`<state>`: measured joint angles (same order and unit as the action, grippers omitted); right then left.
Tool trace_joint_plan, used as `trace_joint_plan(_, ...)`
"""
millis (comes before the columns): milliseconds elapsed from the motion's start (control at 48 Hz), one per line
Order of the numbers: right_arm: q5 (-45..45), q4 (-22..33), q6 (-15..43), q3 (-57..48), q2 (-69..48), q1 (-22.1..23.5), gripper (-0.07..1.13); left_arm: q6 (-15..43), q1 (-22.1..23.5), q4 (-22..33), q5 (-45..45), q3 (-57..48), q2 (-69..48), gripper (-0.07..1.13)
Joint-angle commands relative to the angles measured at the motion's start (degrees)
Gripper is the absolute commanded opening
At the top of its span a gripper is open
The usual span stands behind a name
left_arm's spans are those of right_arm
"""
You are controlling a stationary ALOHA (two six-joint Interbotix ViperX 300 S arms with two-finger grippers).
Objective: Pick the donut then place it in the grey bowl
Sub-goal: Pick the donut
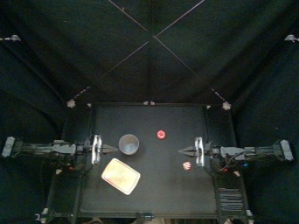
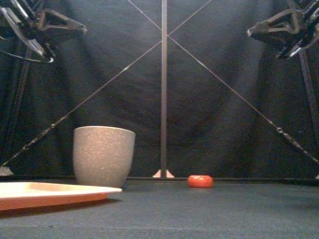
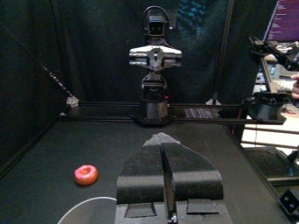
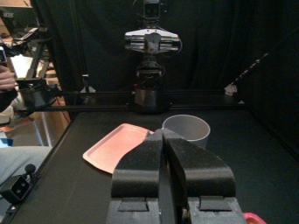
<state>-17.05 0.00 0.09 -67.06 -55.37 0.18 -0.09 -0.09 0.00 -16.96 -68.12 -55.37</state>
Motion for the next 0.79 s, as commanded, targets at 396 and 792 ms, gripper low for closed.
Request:
trace_joint_plan(396, -0.35, 0.97, 0.0, 4.39, 19.25, 23.2, 0.14, 0.26, -2.9, 0.09, -1.23, 1.14, 0.7, -0.02)
trace_joint_plan(792, -1.41, 0.44, 0.18, 10.72, 37.0, 24.96, 1.04, 0.35, -3.87, 0.09, -1.23, 0.53, 0.7, -0.02)
